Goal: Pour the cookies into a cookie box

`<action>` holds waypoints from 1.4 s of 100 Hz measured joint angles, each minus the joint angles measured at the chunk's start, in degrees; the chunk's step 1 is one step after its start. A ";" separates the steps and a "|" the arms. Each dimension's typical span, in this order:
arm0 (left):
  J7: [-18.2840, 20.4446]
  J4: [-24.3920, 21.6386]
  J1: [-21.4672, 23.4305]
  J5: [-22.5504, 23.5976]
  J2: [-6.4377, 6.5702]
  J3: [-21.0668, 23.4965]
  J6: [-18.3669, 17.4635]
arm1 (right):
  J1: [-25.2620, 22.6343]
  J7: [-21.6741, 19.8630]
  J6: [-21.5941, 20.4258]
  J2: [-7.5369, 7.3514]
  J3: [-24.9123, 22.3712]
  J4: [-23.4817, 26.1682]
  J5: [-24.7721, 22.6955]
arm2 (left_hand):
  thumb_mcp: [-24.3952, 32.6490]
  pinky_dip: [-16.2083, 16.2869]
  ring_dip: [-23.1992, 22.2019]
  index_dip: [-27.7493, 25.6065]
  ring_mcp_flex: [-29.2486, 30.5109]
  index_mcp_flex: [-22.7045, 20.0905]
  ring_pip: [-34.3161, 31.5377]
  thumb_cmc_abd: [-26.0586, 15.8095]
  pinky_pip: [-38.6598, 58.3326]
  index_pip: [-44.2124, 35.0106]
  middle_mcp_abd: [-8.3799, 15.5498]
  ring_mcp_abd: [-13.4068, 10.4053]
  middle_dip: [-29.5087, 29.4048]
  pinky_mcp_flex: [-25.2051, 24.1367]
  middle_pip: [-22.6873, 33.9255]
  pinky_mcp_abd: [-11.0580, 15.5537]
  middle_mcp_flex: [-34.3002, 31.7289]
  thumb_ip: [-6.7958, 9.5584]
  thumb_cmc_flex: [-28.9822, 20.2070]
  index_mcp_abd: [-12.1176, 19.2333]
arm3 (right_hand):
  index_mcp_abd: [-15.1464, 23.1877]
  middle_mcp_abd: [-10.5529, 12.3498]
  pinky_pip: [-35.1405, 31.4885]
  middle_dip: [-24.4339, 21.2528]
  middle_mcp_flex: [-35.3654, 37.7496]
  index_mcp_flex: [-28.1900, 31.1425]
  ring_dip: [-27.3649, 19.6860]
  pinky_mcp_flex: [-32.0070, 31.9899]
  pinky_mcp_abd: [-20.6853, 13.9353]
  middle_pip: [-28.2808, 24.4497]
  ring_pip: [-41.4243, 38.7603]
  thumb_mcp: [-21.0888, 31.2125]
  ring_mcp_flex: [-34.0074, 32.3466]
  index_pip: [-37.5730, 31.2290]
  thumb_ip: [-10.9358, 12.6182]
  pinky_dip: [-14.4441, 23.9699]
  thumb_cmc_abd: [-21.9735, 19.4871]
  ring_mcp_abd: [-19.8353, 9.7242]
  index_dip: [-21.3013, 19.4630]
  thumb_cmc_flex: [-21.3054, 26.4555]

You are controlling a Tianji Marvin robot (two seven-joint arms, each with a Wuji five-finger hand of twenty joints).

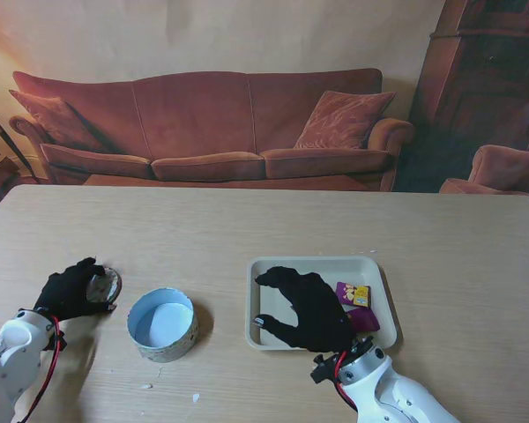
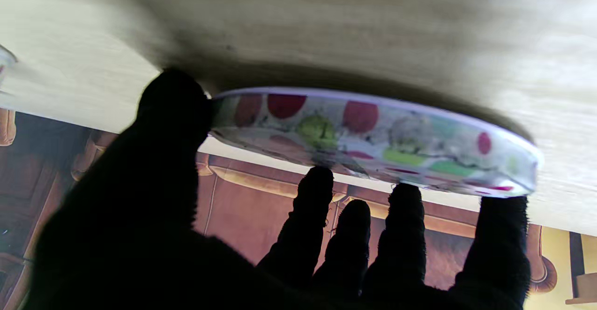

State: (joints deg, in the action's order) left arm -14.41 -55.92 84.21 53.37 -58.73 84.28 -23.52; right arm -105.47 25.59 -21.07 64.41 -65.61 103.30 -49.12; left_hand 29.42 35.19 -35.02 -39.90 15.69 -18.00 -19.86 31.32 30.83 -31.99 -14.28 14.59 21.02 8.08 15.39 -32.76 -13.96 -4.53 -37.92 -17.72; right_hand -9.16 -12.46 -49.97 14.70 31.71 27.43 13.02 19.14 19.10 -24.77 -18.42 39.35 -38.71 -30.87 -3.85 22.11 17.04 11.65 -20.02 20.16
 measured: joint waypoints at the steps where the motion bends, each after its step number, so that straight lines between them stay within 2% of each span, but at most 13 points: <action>1: 0.00 0.05 -0.03 -0.03 0.00 -0.04 0.03 | 0.00 0.00 0.00 0.00 0.00 0.00 0.01 | 0.00 0.00 0.00 -0.20 0.00 0.03 0.03 0.00 0.00 -0.08 0.00 0.00 0.00 0.00 0.03 0.02 -0.01 0.00 0.00 0.01 | 0.00 0.00 0.00 0.00 0.00 0.00 0.00 0.00 0.00 0.00 0.00 0.00 0.00 0.00 0.00 0.00 0.00 0.00 0.00 0.00; 11: 0.31 0.11 -0.20 -0.31 0.00 -0.15 0.23 | 0.01 -0.08 0.01 0.00 0.00 -0.02 0.09 | 0.03 0.00 0.09 -0.52 0.00 0.52 0.63 -0.11 0.03 -1.16 0.00 0.00 0.30 -0.26 0.48 0.05 -1.38 0.00 -0.01 0.01 | 0.00 0.00 0.00 0.00 0.00 0.00 0.00 0.00 0.00 0.00 0.00 0.00 0.00 0.00 0.00 0.00 0.00 0.00 0.00 0.00; 19: 1.73 -0.35 -0.13 -0.31 0.05 -0.01 0.72 | 0.06 -0.21 0.01 -0.01 0.04 -0.10 0.17 | -0.71 -2.36 2.31 1.57 -0.04 0.30 4.19 -3.15 3.50 1.98 0.12 -0.51 0.27 -4.62 0.77 0.40 -4.63 -0.02 -0.41 -0.26 | 0.00 0.00 0.00 0.00 0.00 0.00 0.00 0.00 0.00 0.00 0.00 0.00 0.00 0.00 0.00 0.00 0.00 0.00 0.00 0.00; 25: 3.82 -1.40 0.12 -0.78 0.07 0.42 1.49 | 0.12 -0.32 0.01 -0.02 0.06 -0.13 0.20 | -3.90 -4.35 4.47 3.47 -0.04 0.30 6.41 -5.30 3.62 3.86 0.15 -0.89 0.29 -7.66 0.71 2.79 -6.60 -0.02 -3.16 -0.32 | 0.00 0.00 0.00 0.00 0.00 0.00 0.00 0.00 0.00 0.00 0.00 0.00 0.00 0.00 0.00 0.00 0.00 0.00 0.00 0.00; 30: 5.46 -2.06 0.31 -2.50 0.07 0.70 1.78 | 0.14 -0.39 0.01 -0.03 0.06 -0.14 0.20 | -5.50 -7.41 5.88 5.27 -0.04 -0.92 8.25 -6.62 -0.04 5.86 0.15 -1.05 0.30 -9.68 0.52 6.66 -6.91 0.32 -4.63 -0.36 | 0.00 0.00 0.00 0.00 0.00 0.00 0.00 0.00 0.00 0.00 0.00 0.00 0.00 0.00 0.00 0.00 0.00 0.00 0.00 0.00; 40: 6.39 -2.23 0.43 -4.50 0.05 0.82 1.82 | 0.15 -0.44 0.01 -0.03 0.06 -0.14 0.21 | -11.48 -11.47 8.09 9.25 0.09 -3.60 10.33 -11.16 -9.43 10.47 0.27 -1.69 0.03 -11.08 -0.79 7.95 -7.80 1.12 -6.91 -0.17 | 0.00 0.00 0.00 0.00 0.00 0.00 0.00 0.00 0.00 0.00 0.00 0.00 0.00 0.00 0.00 0.00 0.00 0.00 0.00 0.00; 46: 6.48 -2.22 0.50 -4.58 0.00 0.98 1.66 | 0.14 -0.45 0.00 -0.03 0.02 -0.14 0.25 | -16.21 -11.48 8.87 10.82 0.25 -4.57 10.95 -13.88 -15.03 11.90 0.29 -1.90 -0.60 -11.54 -1.60 7.96 -8.44 2.76 -7.57 -0.07 | 0.00 0.00 0.00 0.00 0.00 0.00 0.00 0.00 0.00 0.00 0.00 0.00 0.00 0.00 0.00 0.00 0.00 0.00 0.00 0.00; 55: 7.23 -2.54 0.70 -5.27 -0.15 1.64 1.35 | 0.14 -0.46 0.01 -0.03 0.01 -0.14 0.32 | -20.75 -11.58 10.33 12.84 1.76 -7.60 12.04 -16.59 -20.93 14.60 0.35 -2.01 -1.47 -11.14 -3.05 8.32 -10.47 2.88 -8.75 0.30 | 0.00 0.00 0.00 0.00 0.00 0.00 0.00 0.00 0.00 0.00 0.00 0.00 0.00 0.00 0.00 0.00 0.00 0.00 0.00 0.00; 67: 9.26 -4.08 1.39 -6.58 -0.26 2.60 1.29 | 0.16 -0.71 0.01 -0.04 0.01 -0.15 0.40 | -22.09 -11.59 10.40 13.22 3.24 -10.35 12.34 -18.10 -22.52 15.29 0.18 -1.75 -1.53 -10.68 -3.22 8.48 -12.39 2.90 -9.42 0.35 | 0.00 0.00 0.00 0.00 0.00 0.00 0.00 0.00 0.00 0.00 0.00 0.00 0.00 0.00 0.00 0.00 0.00 0.00 0.00 0.00; 74: 9.24 -4.27 1.58 -6.95 -0.35 2.78 0.95 | 0.19 -0.85 0.01 -0.05 0.01 -0.17 0.48 | -27.13 -11.55 10.40 13.28 3.38 -11.49 11.98 -20.23 -23.89 15.33 0.05 -1.48 -1.55 -10.27 -3.07 8.71 -13.15 2.92 -11.15 0.35 | 0.00 0.00 0.00 0.00 0.00 0.00 0.00 0.00 0.00 0.00 0.00 0.00 0.00 0.00 0.00 0.00 0.00 0.00 0.00 0.00; 91: 7.00 -4.73 2.85 -8.34 -1.28 3.89 -1.44 | 0.19 -0.88 0.02 -0.05 -0.06 -0.18 0.54 | -27.18 -10.83 10.28 13.17 6.11 -13.67 9.14 -20.72 -24.46 14.49 -0.90 0.52 -1.60 -10.21 -2.32 8.76 -14.07 2.92 -11.07 0.88 | 0.00 0.00 0.00 0.00 0.00 0.00 0.00 0.00 0.00 0.00 0.00 0.00 0.00 0.00 0.00 0.00 0.00 0.00 0.00 0.00; 123: 6.24 -11.15 5.44 -5.19 -2.15 9.41 -5.14 | 0.15 -1.09 0.02 -0.06 -0.21 -0.18 0.56 | -27.79 -9.87 10.23 13.77 6.53 -13.68 9.12 -20.72 -24.49 16.65 -0.90 0.73 -1.79 -10.21 -3.13 8.76 -14.07 2.93 -11.07 1.07 | 0.00 0.00 0.00 0.00 0.01 0.00 0.00 0.00 0.00 0.00 0.00 0.00 0.00 0.00 0.00 0.00 0.00 0.00 0.00 0.00; 140: 6.78 -18.31 8.63 -6.05 -2.55 14.04 -8.64 | -0.14 -0.54 0.02 -0.03 -0.80 -0.06 0.16 | -27.81 -8.83 10.11 14.10 6.53 -15.30 9.12 -20.63 -23.71 17.36 -1.27 1.57 -2.24 -8.27 -3.88 7.22 -14.68 2.93 -11.76 0.53 | 0.00 0.00 0.00 0.00 0.01 0.00 0.00 0.00 0.00 0.00 0.00 0.00 0.00 0.00 0.00 0.00 0.00 0.00 0.00 0.00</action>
State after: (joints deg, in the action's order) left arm -7.63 -74.22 92.85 47.32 -61.27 98.32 -32.16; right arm -105.61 25.05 -21.05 64.38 -66.41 103.23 -48.96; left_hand 1.61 26.36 -24.91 -25.80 22.21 -33.30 -10.74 10.69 7.12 -14.62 -15.55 16.16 18.79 -0.20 11.51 -25.54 -28.63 -1.60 -49.68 -17.19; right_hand -9.16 -12.46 -49.97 14.71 31.72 27.43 13.01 19.14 19.10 -24.77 -18.42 39.35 -38.70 -30.87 -3.85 22.11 17.04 11.65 -20.02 20.17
